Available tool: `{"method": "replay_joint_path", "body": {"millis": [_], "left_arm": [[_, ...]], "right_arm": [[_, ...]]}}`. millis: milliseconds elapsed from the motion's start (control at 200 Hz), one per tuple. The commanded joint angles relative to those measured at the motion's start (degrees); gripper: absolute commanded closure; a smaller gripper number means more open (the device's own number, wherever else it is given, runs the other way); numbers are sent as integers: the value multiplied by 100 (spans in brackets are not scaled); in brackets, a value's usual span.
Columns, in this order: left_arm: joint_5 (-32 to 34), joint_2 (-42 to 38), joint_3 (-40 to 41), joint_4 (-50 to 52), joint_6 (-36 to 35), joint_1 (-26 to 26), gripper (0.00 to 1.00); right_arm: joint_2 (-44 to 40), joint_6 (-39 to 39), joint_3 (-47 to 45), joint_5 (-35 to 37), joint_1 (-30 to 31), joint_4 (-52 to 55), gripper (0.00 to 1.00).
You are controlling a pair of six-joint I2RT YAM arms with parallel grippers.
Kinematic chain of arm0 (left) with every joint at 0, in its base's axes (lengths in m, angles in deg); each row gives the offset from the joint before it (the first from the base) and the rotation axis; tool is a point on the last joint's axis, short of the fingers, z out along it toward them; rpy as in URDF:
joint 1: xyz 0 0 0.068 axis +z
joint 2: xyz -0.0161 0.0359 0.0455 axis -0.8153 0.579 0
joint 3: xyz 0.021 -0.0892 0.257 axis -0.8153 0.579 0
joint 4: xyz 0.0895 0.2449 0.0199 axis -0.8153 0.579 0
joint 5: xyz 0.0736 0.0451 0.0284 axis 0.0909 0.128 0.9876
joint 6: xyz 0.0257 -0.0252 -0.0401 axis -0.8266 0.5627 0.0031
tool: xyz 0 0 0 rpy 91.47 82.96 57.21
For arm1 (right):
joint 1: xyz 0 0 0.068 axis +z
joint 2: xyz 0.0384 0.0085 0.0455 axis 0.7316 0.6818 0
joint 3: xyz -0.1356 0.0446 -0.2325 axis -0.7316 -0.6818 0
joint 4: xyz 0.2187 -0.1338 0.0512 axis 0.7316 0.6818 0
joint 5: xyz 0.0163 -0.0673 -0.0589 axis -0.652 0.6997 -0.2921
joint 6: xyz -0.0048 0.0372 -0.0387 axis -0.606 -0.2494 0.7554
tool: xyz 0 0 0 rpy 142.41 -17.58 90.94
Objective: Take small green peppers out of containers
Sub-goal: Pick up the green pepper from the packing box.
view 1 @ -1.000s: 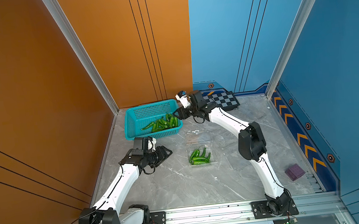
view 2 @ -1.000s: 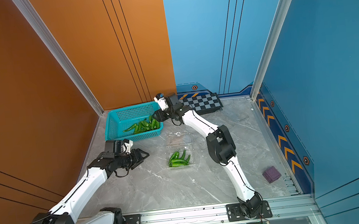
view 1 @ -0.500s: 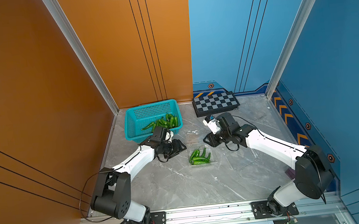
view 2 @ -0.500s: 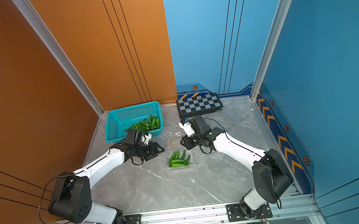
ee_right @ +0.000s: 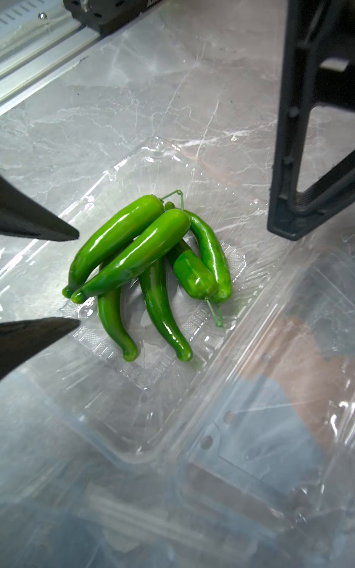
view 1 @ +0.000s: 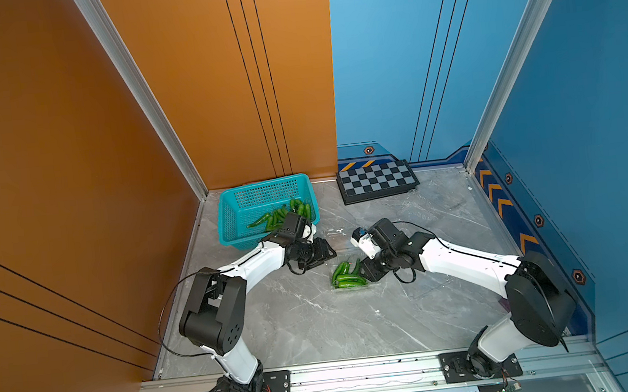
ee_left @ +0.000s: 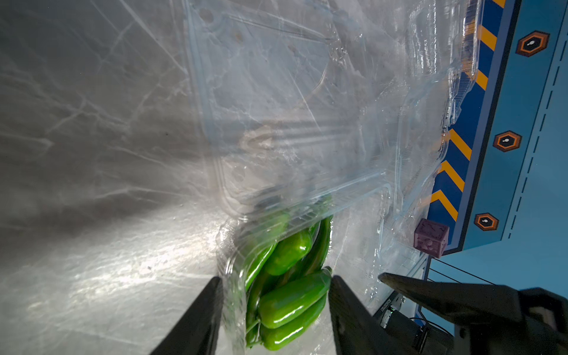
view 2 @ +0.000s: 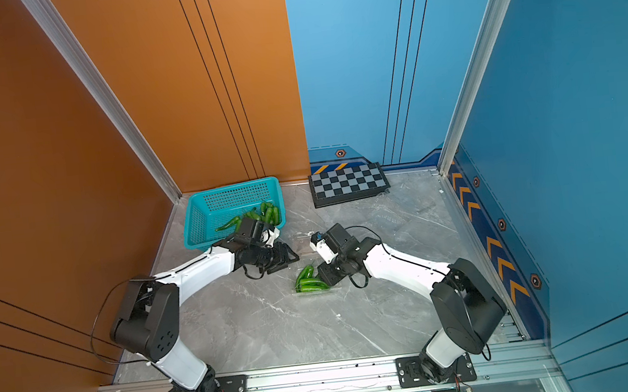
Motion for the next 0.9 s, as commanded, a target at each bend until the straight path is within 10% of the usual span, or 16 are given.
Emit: {"method": "replay_joint_path", "body": {"millis": [0,896], "left_arm": [[3,-25,14,57,-121,-29,43],[61,-285,301,54,-120,70,45]], "right_arm": [[325,348,213,268,186,274,57],[1353,719,815,293,329,133,66]]}}
